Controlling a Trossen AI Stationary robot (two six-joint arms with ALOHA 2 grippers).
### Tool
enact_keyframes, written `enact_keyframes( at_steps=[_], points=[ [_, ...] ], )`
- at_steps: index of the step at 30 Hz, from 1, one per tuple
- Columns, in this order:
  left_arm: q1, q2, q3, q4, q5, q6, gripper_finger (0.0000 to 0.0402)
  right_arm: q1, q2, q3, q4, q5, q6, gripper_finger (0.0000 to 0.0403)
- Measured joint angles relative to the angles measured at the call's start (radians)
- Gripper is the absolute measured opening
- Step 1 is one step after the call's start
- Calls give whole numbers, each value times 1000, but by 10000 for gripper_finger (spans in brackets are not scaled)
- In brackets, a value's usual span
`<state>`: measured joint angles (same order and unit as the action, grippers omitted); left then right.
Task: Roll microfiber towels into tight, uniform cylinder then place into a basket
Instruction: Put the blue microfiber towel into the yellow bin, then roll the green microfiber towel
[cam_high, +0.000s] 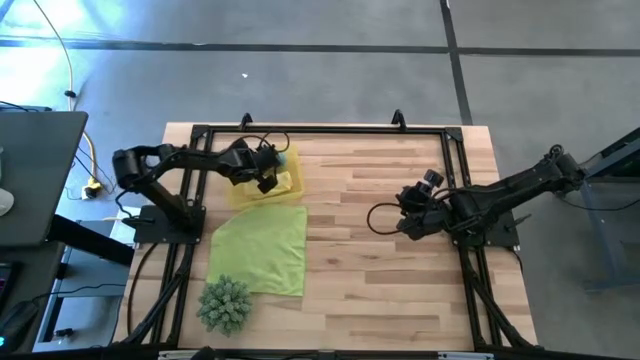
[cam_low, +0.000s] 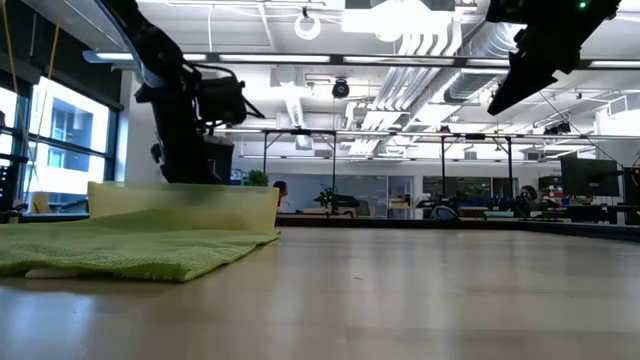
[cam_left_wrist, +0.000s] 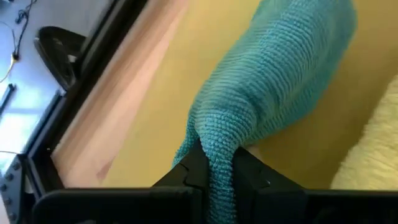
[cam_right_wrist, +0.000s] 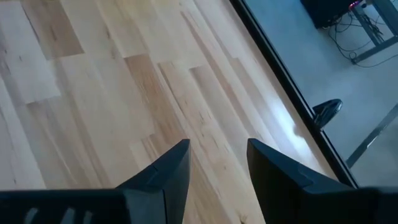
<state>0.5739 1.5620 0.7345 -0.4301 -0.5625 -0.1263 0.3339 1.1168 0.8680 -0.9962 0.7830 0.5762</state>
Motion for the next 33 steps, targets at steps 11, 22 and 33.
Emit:
enact_keyframes(
  at_steps=[11,22,33],
  points=[
    [-4,43,0,4,49,-27,55,-1,0,0,3,-3,0,151],
    [-12,35,36,-78,-16,-55,180,-1,0,0,14,-56,2,151],
    [-82,30,363,-490,226,-143,201,-1,0,0,14,-61,10,151]
  ],
)
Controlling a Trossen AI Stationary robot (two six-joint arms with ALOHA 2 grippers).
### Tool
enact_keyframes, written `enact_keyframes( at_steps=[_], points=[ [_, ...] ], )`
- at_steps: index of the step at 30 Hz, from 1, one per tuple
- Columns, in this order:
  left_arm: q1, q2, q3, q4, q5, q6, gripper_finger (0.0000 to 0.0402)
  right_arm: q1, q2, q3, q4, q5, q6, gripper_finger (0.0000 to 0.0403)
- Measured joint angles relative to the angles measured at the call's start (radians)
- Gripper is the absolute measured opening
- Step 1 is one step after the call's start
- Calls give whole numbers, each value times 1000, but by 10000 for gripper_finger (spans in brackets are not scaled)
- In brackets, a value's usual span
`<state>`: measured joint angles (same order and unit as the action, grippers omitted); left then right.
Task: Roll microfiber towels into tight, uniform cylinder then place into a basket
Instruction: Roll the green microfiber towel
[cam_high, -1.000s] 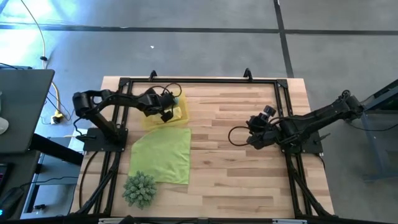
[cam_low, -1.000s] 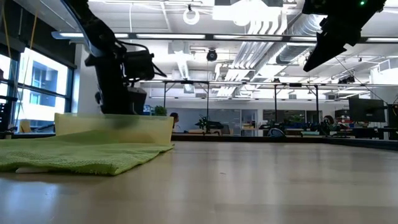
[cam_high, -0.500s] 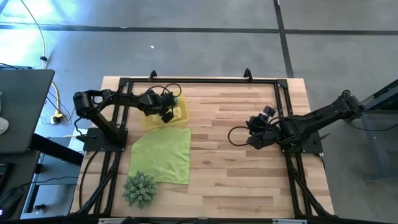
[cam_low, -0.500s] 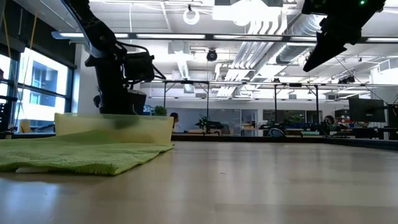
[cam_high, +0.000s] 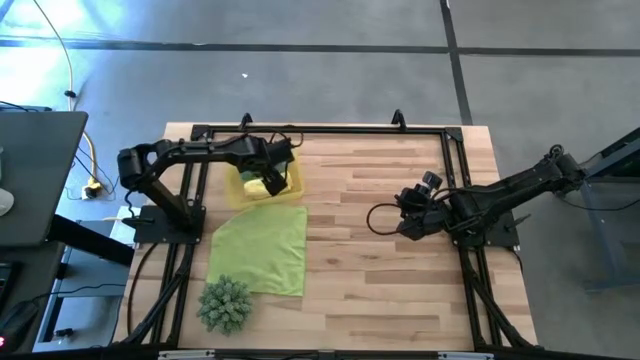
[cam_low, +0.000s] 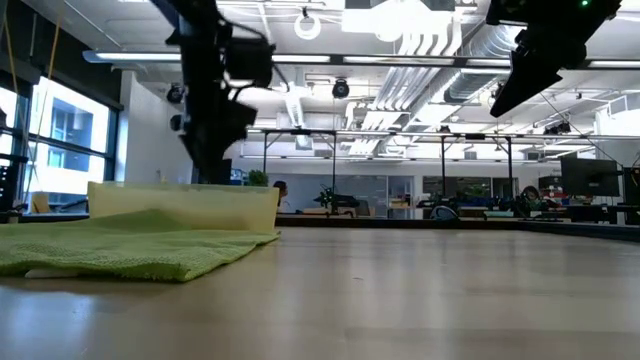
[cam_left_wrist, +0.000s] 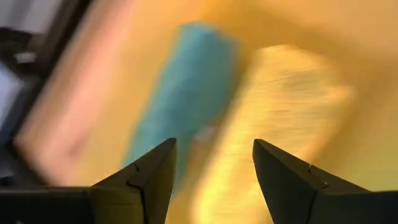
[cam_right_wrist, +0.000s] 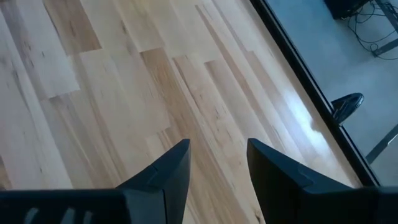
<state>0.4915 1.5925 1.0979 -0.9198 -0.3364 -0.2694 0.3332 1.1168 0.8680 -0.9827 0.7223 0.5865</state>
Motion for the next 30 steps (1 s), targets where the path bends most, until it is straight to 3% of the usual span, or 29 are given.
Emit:
enact_keyframes(
  at_steps=[4,7,11,17,22,30],
  points=[
    [-73,0,76,0,215,-64,202,0,0,0,-2,0,-5,151],
    [-171,0,95,16,299,-123,202,0,0,0,-19,1,-10,151],
    [-336,3,94,-4,280,-255,202,0,0,0,-30,-69,-10,151],
    [-559,54,94,28,158,-475,202,2,0,0,-27,-351,-21,151],
    [-676,150,93,72,107,-552,202,3,0,0,-12,-378,-52,151],
    [-755,324,93,202,132,-645,202,0,0,0,8,-391,-64,151]
  ],
)
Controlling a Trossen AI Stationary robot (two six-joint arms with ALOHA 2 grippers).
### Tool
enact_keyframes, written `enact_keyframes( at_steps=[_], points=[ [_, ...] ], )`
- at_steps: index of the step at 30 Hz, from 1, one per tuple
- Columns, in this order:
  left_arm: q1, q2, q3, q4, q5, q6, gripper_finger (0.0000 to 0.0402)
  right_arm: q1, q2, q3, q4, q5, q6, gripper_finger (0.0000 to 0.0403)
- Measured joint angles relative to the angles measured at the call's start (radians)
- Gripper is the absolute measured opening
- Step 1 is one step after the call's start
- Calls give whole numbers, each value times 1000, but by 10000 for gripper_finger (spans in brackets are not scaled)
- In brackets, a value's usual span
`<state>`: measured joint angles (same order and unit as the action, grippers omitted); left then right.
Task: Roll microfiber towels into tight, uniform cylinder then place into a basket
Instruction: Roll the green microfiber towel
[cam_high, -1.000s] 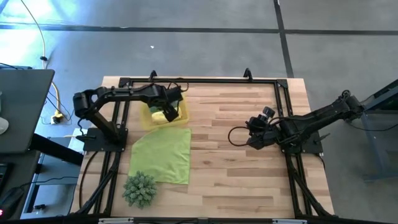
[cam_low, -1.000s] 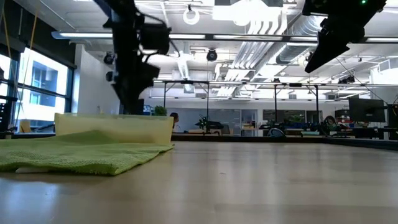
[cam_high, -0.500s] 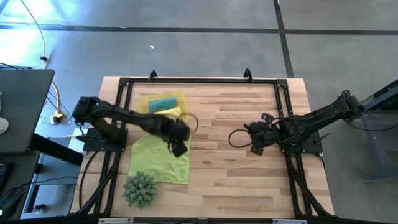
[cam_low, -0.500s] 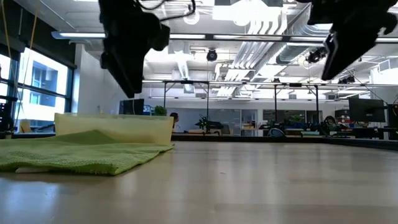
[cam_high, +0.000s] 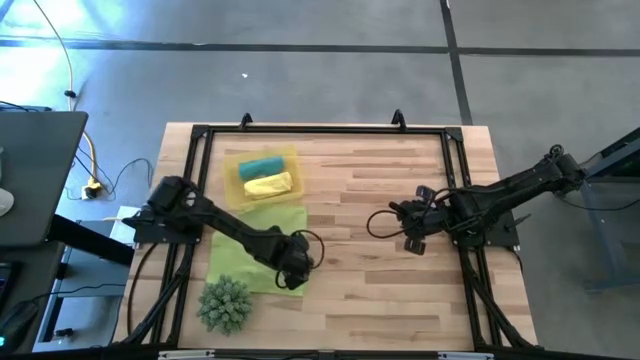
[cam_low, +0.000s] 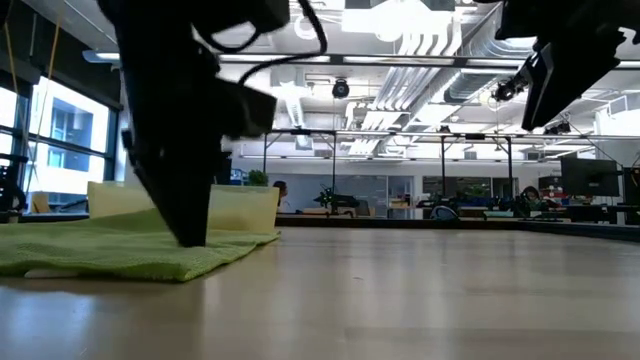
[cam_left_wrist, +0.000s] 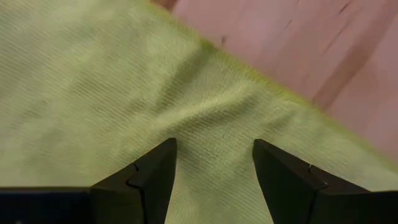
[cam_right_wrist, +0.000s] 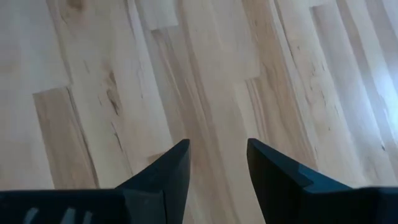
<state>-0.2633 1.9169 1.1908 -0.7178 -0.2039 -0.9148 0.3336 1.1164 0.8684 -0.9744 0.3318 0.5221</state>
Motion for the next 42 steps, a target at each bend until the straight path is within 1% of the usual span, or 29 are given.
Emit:
enact_keyframes(
  at_steps=[5,7,11,15,17,19,23,25,26,29,32,35,37,39,42],
  points=[
    [-2,51,3,114,-12,-17,202,0,1,0,9,-6,0,151],
    [-2,65,5,207,-41,16,202,0,1,0,12,-7,1,151],
    [-7,98,2,460,-107,161,202,0,1,0,15,-7,1,151],
    [-6,148,-2,730,-97,337,202,0,1,0,15,-7,1,151],
    [-1,174,14,830,-81,398,202,0,1,0,15,-7,1,151],
    [2,191,40,867,-61,435,202,0,0,0,21,-7,1,151],
    [0,194,136,900,-22,526,202,0,0,0,29,-7,1,151],
    [-5,182,188,876,-18,551,202,0,1,0,32,-7,1,151],
    [-9,181,219,856,-17,540,202,0,0,0,34,-7,1,151],
    [-22,180,309,709,-57,427,202,0,1,0,37,-7,1,151],
    [-34,179,384,501,-137,282,202,0,1,0,38,-7,1,151],
    [-46,180,425,258,-214,62,202,0,1,0,38,-7,1,151],
    [-56,180,441,111,-226,-132,202,0,1,0,40,-7,1,151],
    [-64,180,443,-13,-202,-329,202,0,1,0,40,-7,1,151],
    [-83,181,442,-163,-147,-560,202,0,1,0,41,-7,1,151]
  ],
)
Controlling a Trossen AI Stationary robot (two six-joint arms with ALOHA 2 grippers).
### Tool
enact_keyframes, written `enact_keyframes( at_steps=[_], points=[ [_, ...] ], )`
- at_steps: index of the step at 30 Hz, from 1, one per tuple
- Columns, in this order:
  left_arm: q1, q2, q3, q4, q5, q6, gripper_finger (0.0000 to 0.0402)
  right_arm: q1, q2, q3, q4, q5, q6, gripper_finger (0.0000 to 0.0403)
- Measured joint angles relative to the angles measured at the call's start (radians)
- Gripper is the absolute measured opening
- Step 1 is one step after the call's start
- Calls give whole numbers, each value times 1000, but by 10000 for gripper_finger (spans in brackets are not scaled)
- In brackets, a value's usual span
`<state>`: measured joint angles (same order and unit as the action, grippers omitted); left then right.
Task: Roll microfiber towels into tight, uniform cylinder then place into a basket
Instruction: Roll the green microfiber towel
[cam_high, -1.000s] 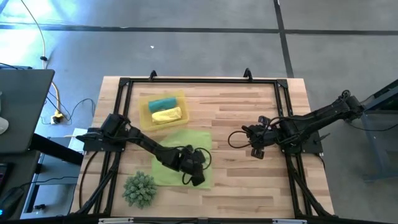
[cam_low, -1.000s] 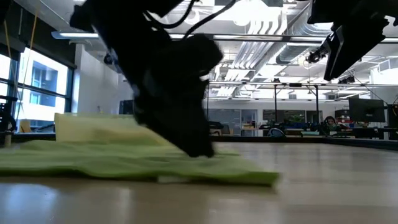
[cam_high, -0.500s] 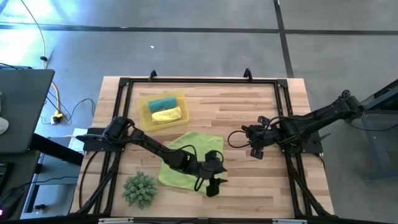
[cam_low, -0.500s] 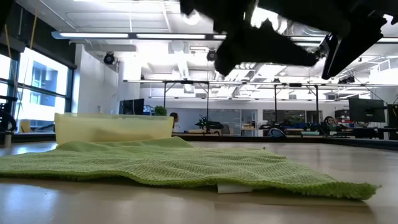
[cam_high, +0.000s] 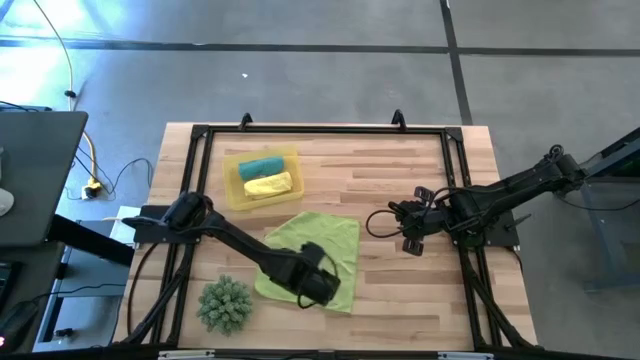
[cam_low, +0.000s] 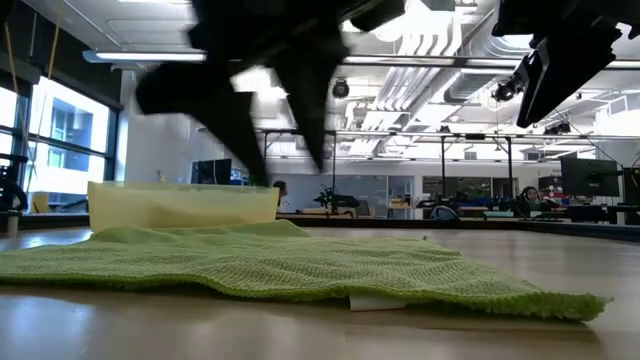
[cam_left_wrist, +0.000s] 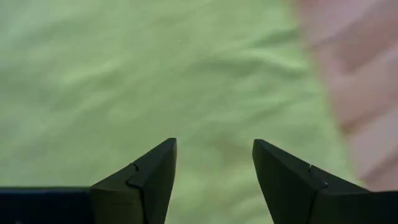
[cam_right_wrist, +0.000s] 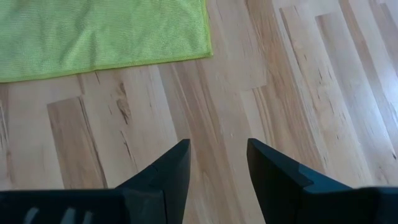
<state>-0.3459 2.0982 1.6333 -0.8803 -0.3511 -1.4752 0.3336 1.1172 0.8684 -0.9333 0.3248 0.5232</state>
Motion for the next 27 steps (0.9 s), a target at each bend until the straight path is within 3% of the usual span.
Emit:
enact_keyframes(
  at_steps=[6,15,21,27],
  points=[
    [-16,38,0,-240,41,-256,202,0,0,0,3,0,0,151],
    [26,110,0,-258,80,-221,202,0,0,0,8,0,0,151],
    [81,116,2,-139,62,22,202,0,0,0,11,0,0,151],
    [128,128,1,106,12,557,202,0,0,0,12,0,0,151]
  ],
)
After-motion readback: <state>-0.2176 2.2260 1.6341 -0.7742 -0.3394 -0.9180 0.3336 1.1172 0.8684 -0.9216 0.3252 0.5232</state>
